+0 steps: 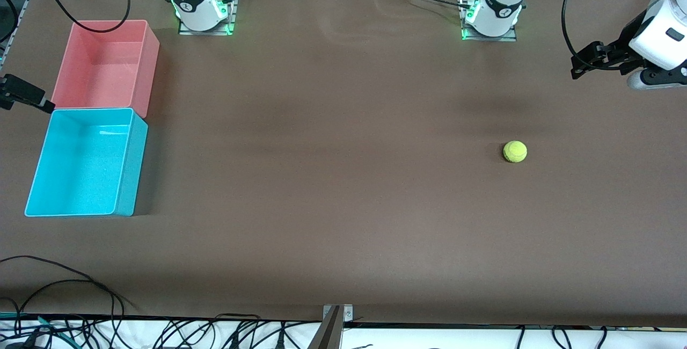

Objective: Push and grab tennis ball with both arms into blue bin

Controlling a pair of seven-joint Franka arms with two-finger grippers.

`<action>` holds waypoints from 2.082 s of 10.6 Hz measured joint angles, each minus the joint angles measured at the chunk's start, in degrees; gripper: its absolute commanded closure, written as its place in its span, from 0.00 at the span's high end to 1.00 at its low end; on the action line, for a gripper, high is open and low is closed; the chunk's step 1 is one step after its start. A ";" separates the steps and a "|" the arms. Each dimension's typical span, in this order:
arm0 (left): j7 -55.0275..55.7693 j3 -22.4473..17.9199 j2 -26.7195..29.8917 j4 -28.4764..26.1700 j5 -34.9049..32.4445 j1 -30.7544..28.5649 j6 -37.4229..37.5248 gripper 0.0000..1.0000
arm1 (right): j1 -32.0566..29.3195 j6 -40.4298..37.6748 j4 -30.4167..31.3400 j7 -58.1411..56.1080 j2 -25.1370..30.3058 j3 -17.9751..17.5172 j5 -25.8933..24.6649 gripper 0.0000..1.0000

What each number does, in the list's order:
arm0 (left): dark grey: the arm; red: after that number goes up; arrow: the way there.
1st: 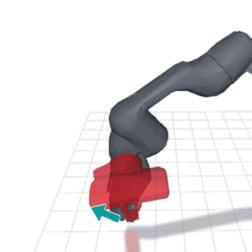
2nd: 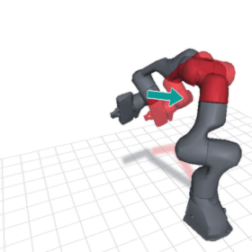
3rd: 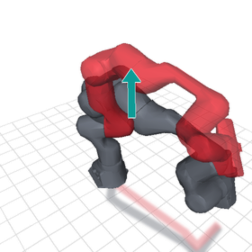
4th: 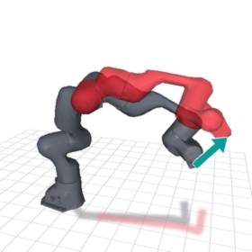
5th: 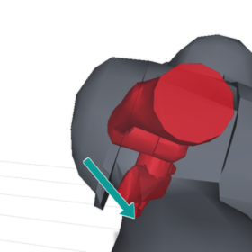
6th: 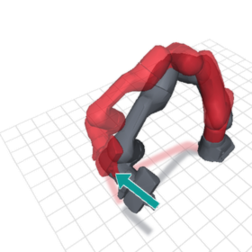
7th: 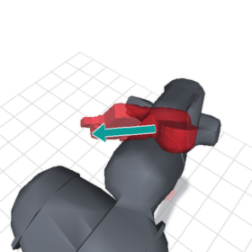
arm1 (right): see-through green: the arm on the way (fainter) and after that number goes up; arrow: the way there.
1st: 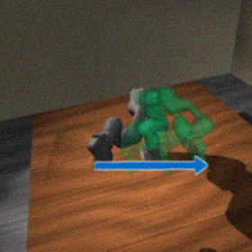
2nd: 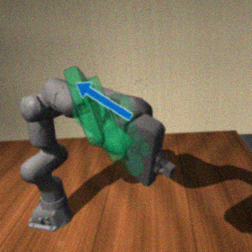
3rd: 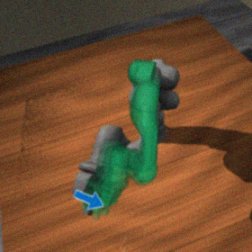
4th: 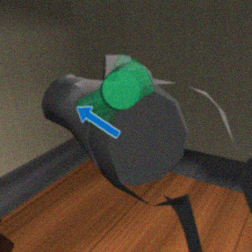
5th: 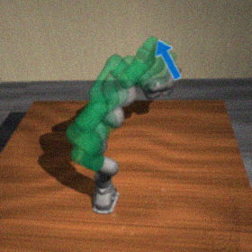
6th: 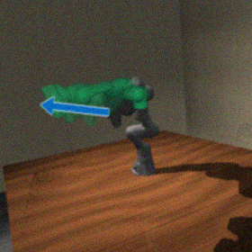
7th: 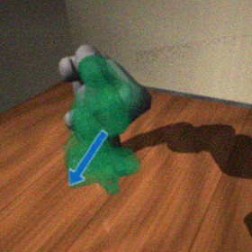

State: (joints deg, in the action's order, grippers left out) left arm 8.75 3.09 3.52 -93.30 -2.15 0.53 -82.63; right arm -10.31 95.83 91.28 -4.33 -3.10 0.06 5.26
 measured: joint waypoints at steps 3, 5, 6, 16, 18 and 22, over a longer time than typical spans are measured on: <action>0.00 0.00 -0.06 0.06 0.00 0.00 0.00 1.00 | 0.00 -0.19 0.00 -0.10 -0.02 0.00 0.00 1.00; 0.00 0.00 -0.10 0.06 0.00 0.00 0.00 1.00 | 0.00 -0.19 0.00 -0.16 -0.17 0.00 0.00 1.00; 0.00 0.00 -0.11 0.06 0.00 0.00 0.00 1.00 | 0.00 -0.19 0.00 -0.17 -0.26 0.00 0.00 1.00; 0.00 0.00 -0.12 0.06 0.00 0.00 0.00 1.00 | 0.37 0.06 0.00 -0.50 -0.42 -0.17 -1.93 1.00; 0.00 0.00 -0.12 0.06 0.00 0.00 0.00 1.00 | 0.89 0.10 0.00 -0.50 -0.42 -0.18 -2.12 1.00; 0.00 0.00 -0.12 0.06 0.00 0.00 0.00 1.00 | 0.93 0.26 0.00 -0.50 -0.42 -0.16 -2.20 1.00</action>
State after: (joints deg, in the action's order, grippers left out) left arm 8.75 3.09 3.40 -93.23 -2.15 0.54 -82.63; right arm -9.38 96.09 91.28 -4.83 -3.52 -0.11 3.06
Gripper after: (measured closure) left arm 0.000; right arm 0.000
